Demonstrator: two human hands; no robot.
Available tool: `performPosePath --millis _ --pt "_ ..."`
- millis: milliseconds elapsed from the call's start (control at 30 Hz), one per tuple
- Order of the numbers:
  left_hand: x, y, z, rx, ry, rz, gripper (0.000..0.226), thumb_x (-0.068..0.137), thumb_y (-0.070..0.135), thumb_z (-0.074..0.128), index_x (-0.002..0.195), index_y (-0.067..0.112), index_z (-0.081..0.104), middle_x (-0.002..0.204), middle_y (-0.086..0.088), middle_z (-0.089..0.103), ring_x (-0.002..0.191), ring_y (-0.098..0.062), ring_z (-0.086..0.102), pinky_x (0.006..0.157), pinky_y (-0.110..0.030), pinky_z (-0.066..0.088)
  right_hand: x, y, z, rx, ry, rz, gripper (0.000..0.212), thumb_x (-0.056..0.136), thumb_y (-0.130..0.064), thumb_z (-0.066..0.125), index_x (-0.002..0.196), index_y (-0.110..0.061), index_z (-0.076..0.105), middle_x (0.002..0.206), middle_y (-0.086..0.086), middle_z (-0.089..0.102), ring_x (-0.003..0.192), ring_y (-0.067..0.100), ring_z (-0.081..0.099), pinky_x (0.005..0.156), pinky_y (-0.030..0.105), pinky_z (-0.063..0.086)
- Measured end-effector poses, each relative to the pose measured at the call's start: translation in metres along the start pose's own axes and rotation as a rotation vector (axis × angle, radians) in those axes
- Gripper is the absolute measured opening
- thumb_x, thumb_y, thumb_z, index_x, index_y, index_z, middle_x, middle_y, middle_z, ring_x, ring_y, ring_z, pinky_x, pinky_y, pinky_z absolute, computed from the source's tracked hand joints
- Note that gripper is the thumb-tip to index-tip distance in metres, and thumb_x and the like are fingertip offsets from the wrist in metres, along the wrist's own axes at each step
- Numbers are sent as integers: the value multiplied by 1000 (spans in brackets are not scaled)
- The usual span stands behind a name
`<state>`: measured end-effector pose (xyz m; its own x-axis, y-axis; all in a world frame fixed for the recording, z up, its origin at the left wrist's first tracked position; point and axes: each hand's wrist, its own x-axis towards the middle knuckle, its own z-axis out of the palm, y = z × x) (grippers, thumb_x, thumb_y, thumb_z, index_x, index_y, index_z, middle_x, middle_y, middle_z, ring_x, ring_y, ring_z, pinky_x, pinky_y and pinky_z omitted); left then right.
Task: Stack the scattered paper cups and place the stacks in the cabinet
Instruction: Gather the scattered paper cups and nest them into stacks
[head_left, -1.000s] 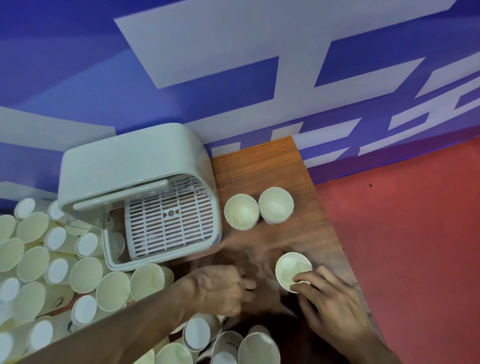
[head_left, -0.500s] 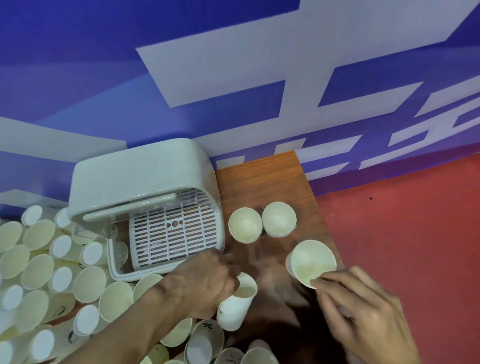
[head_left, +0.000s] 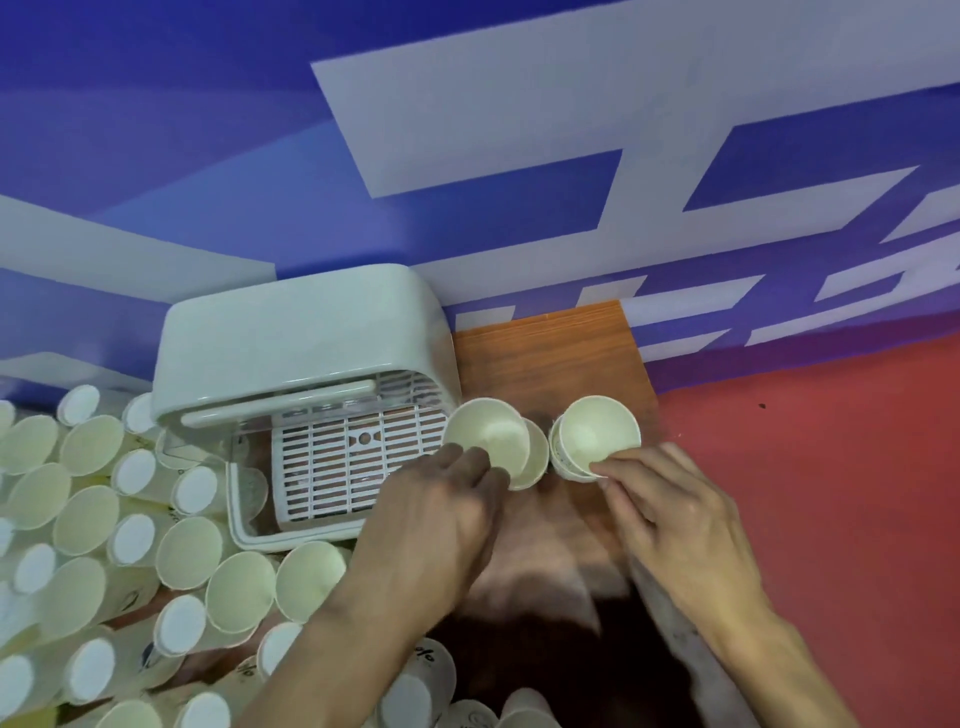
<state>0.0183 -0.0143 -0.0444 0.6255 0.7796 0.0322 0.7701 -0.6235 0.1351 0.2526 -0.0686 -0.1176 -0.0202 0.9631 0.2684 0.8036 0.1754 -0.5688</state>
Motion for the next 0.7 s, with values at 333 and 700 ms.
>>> performPosePath --millis 333,700 --pt "32 -15 77 101 -234 94 31 53 24 93 55 22 62 53 8 53 65 -16 55 42 -23 38 6 15 37 22 -51 84 11 91 -23 73 100 -20 80 97 -12 71 84 12 56 72 27 48" --pt "-85 11 45 -60 -252 303 9 84 20 64 92 23 66 88 3 64 77 -20 59 60 -33 48 -130 -33 18 34 -248 -356 15 97 -32 64 110 -31 72 114 -14 69 89 9 65 69 28 54"
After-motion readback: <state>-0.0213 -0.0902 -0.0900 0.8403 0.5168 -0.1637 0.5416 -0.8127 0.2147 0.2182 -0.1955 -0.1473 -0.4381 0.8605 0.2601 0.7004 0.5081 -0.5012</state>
